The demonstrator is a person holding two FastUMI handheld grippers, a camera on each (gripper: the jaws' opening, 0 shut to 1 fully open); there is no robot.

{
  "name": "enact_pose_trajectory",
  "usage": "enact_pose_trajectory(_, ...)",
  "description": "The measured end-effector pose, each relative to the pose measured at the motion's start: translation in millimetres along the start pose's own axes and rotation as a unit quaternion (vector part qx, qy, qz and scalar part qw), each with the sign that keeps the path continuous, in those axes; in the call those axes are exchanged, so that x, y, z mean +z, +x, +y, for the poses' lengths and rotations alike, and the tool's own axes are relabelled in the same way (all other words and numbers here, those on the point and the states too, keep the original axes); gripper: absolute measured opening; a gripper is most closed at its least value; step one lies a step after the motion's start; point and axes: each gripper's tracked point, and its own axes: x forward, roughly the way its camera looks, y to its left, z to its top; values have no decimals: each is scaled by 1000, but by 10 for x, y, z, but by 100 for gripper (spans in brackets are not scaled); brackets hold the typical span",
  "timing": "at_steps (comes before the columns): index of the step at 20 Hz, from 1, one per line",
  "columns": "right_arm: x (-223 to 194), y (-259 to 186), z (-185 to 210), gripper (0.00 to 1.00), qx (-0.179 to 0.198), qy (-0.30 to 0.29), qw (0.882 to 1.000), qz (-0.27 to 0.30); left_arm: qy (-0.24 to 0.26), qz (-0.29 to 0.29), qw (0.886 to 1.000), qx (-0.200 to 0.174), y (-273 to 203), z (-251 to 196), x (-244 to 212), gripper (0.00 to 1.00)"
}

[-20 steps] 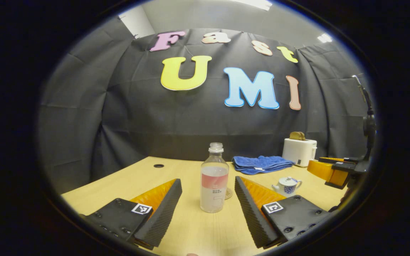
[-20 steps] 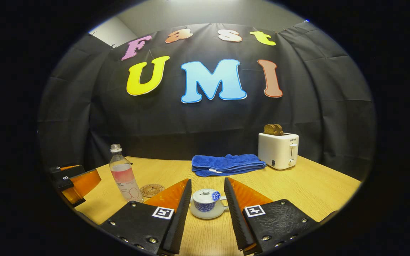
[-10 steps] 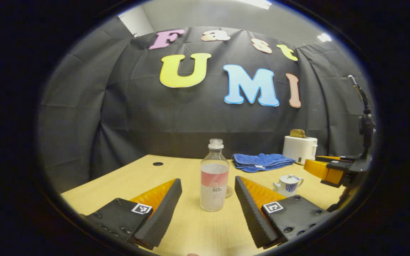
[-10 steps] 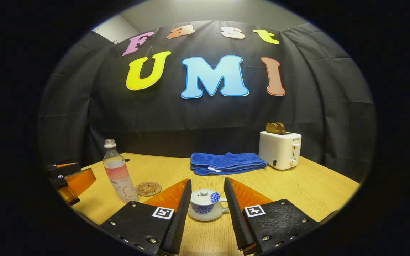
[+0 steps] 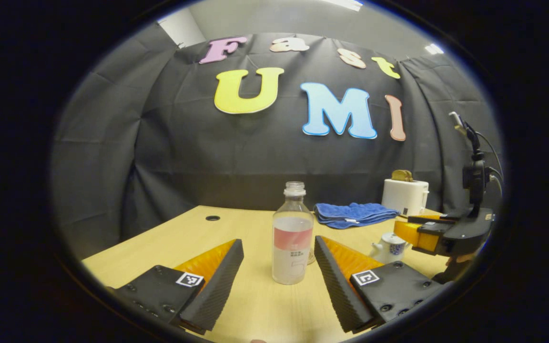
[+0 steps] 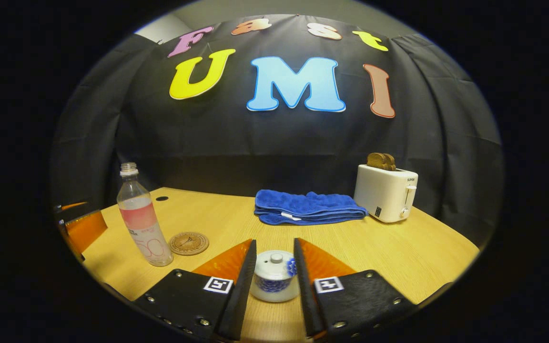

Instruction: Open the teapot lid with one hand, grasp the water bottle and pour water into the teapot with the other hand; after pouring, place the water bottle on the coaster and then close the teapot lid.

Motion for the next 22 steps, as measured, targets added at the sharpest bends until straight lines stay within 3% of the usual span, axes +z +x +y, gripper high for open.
enact_pose_trajectory(1, -29, 32, -2, 46, 0, -2, 1000, 4, -2, 1, 1000, 1, 8, 21, -4, 100)
enact_pose_trajectory(9, -109, 166, 56, 46, 8, -14, 1000, 12, -7, 11, 1000, -1, 61, 28, -98, 100)
enact_pose_trajectory(10, -107, 170, 41, 31, 5, -14, 1000, 12, -6, 12, 1000, -1, 58, 24, -108, 100)
enact_pose_trajectory(14, -96, 210, -14, 28, -6, -3, 1000, 0, -7, 13, 1000, -5, 77, -3, -116, 100)
enact_pose_trajectory(16, -93, 203, -14, 7, -2, 4, 1000, 8, -7, 13, 1000, -6, 74, -2, -123, 100)
enact_pose_trajectory(22, -41, 171, -17, 7, 4, 14, 1000, -4, 10, 23, 1000, -15, 187, -25, -182, 100)
